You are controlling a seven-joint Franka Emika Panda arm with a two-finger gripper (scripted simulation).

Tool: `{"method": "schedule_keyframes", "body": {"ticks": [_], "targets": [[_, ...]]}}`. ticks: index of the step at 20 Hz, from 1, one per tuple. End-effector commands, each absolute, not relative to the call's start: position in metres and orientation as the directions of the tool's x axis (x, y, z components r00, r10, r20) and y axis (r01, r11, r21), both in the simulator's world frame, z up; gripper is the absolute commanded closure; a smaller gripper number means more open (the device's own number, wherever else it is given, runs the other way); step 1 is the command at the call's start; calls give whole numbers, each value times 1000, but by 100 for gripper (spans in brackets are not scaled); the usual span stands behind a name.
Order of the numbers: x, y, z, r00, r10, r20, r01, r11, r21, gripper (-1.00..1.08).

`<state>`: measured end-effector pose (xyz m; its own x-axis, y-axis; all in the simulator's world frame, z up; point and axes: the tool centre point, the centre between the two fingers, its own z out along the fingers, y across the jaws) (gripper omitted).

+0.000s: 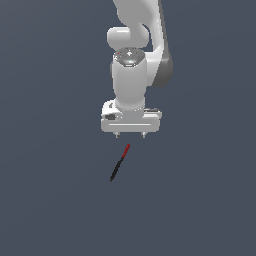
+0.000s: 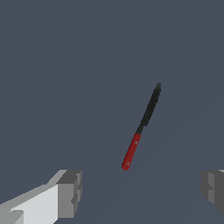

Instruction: Pick up the object and move it to a goal position.

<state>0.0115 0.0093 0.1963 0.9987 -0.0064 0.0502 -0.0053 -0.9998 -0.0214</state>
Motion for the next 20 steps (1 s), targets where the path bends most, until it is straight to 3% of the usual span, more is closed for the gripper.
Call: {"method": "schedule_keyframes", "body": {"ticks": [1, 12, 20], "targets": [[12, 9, 196, 999, -6, 50, -5, -1000, -21, -92], [17, 19, 211, 995, 33, 91, 35, -999, -24, -92], [22, 11, 190, 997, -32, 76, -30, -999, -28, -92]]}}
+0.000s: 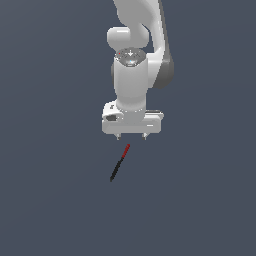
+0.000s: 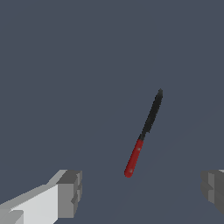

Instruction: Pick up the object and move it to a goal position.

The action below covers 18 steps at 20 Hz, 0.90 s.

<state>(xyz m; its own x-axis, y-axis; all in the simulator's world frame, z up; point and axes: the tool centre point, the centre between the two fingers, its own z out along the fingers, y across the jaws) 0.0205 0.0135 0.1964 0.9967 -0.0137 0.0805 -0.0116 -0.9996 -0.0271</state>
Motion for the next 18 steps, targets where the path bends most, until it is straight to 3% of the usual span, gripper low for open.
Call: {"method": "schedule_keyframes", "body": {"ticks": [1, 18], "targets": [[23, 9, 185, 996, -48, 72, -46, -999, -28, -92], [35, -33, 69, 925, -381, 4, -381, -925, -5, -92]]}}
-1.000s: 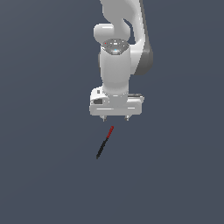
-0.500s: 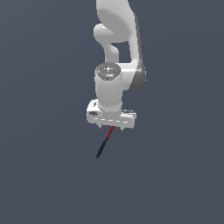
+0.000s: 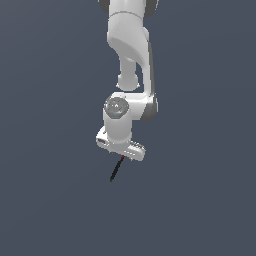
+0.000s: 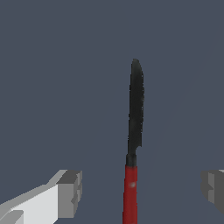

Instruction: Pick up the object and move it to a goal position.

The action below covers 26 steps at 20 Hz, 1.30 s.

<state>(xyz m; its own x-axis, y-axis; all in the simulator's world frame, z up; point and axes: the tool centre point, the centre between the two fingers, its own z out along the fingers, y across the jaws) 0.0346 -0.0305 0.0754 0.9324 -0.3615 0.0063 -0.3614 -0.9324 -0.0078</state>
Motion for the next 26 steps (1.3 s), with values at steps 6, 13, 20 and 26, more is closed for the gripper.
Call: {"method": "schedule_keyframes", "body": {"ticks": [6, 13, 20, 26], "targets": [[35, -37, 58, 913, -408, 0, -408, -913, 0, -92], [34, -37, 47, 914, -405, 0, -405, -914, 0, -92], [34, -37, 14, 913, -408, 0, -408, -913, 0, -92], [35, -37, 8, 913, -409, 0, -409, -913, 0, 108]]}}
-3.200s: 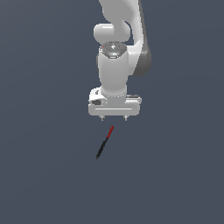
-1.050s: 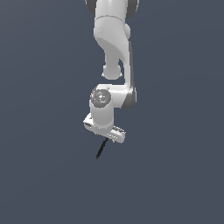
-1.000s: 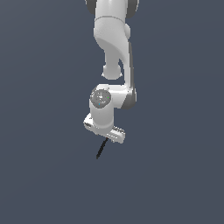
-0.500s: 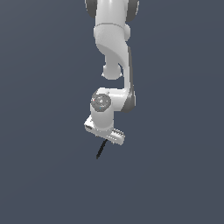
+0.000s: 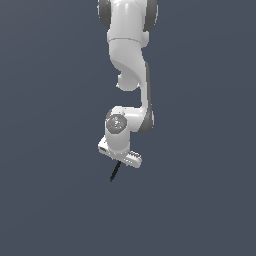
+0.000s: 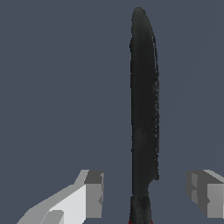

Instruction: Pick up the object and move it to a goal position.

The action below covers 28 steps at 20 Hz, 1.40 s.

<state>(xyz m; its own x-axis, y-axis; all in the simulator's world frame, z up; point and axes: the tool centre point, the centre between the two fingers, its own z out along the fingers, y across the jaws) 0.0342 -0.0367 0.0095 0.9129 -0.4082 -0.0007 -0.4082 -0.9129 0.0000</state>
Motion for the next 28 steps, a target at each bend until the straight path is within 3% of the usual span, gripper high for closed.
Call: {"method": "schedule_keyframes", "body": {"ticks": [1, 15, 28], "targets": [[35, -37, 8, 913, -409, 0, -409, -913, 0, 108], [37, -29, 19, 913, -409, -1, -409, -913, 0, 108], [61, 46, 114, 912, -409, 0, -409, -912, 1, 108]]}}
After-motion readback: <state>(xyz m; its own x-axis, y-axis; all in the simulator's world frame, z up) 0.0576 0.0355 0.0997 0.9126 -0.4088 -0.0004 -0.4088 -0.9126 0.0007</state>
